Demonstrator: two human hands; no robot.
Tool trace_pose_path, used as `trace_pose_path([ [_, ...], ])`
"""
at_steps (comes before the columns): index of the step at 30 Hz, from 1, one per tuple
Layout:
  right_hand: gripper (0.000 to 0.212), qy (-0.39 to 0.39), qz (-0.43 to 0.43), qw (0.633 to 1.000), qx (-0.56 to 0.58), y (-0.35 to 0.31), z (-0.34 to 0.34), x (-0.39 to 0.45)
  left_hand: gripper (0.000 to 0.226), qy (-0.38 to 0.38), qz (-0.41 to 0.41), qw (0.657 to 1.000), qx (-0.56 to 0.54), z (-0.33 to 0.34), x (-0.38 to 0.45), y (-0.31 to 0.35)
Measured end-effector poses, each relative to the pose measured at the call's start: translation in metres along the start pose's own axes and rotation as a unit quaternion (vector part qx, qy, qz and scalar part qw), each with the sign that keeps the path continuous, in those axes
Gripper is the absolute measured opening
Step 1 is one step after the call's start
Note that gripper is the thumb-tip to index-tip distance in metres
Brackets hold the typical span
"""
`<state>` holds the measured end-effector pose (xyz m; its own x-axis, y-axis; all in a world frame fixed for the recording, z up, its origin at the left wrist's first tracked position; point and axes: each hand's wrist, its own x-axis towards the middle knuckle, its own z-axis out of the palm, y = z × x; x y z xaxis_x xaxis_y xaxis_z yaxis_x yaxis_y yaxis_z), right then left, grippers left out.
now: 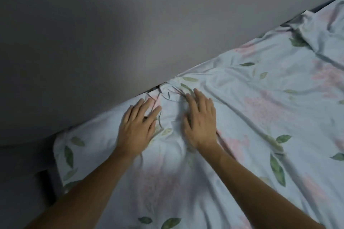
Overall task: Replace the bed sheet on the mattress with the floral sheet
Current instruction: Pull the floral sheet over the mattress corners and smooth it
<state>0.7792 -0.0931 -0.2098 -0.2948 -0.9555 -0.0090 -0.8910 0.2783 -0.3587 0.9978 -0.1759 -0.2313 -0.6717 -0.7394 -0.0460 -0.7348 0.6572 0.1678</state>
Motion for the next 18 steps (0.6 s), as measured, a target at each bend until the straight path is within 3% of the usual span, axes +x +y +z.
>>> trace_pose_path([
  [3,0.065,0.005,0.02,1.0,0.006,-0.022,0.03,-0.049,0.058,0.003,-0.012,1.0,-0.01,0.005,-0.008,-0.003],
  [7,0.068,0.025,0.025,0.999,-0.032,-0.016,0.057,-0.053,0.061,-0.009,-0.013,1.0,0.002,0.016,-0.005,-0.008],
  [18,0.059,0.078,0.016,0.996,-0.041,-0.017,0.059,-0.055,0.057,0.011,0.02,1.0,-0.003,0.022,-0.007,-0.011],
])
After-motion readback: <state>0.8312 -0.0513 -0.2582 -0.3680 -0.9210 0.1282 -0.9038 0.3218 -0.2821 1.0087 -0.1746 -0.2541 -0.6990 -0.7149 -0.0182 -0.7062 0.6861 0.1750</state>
